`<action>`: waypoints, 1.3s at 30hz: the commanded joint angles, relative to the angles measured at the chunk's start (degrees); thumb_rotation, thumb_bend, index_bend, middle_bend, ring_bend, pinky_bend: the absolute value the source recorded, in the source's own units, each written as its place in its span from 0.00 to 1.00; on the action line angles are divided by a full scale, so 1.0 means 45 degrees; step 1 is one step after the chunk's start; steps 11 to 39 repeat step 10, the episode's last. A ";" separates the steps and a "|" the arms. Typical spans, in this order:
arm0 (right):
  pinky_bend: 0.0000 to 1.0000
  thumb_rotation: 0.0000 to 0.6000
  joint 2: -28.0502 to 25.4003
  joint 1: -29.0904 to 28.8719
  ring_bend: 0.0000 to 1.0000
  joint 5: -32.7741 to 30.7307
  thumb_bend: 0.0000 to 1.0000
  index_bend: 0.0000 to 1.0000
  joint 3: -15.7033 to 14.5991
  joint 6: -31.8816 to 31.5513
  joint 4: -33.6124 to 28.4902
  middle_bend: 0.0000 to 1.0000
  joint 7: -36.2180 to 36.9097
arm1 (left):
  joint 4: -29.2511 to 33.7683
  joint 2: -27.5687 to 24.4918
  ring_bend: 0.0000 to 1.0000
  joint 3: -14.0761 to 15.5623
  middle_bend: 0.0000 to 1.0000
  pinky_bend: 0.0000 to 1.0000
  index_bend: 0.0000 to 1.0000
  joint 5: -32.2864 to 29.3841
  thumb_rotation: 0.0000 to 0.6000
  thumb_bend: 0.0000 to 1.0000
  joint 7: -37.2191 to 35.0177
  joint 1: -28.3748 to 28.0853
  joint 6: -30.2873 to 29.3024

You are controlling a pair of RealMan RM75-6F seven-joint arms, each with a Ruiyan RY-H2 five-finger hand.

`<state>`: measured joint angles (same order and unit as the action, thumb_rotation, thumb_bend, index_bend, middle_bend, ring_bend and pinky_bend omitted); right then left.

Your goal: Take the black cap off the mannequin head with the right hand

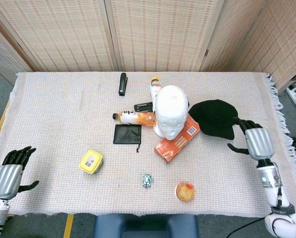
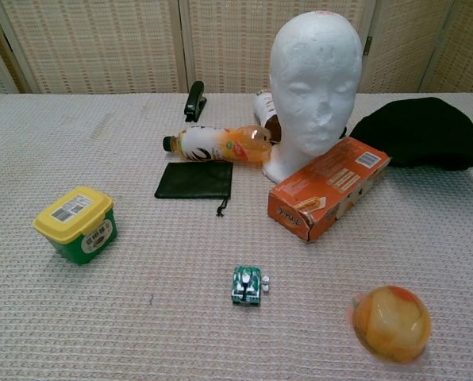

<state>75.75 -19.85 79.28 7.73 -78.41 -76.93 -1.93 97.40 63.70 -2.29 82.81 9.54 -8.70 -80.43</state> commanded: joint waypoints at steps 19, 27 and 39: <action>0.43 0.82 -0.1073 0.2960 0.25 0.1294 0.17 0.20 -0.1388 -0.3251 -0.2166 0.33 -0.0232 | -0.0564 0.0710 0.15 -0.0280 0.14 0.14 0.16 0.0193 1.00 0.11 -0.0069 0.0085 -0.0691; 0.43 0.82 -0.1073 0.2960 0.25 0.1294 0.17 0.20 -0.1388 -0.3251 -0.2166 0.33 -0.0232 | -0.0564 0.0710 0.15 -0.0280 0.14 0.14 0.16 0.0193 1.00 0.11 -0.0069 0.0085 -0.0691; 0.43 0.82 -0.1073 0.2960 0.25 0.1294 0.17 0.20 -0.1388 -0.3251 -0.2166 0.33 -0.0232 | -0.0564 0.0710 0.15 -0.0280 0.14 0.14 0.16 0.0193 1.00 0.11 -0.0069 0.0085 -0.0691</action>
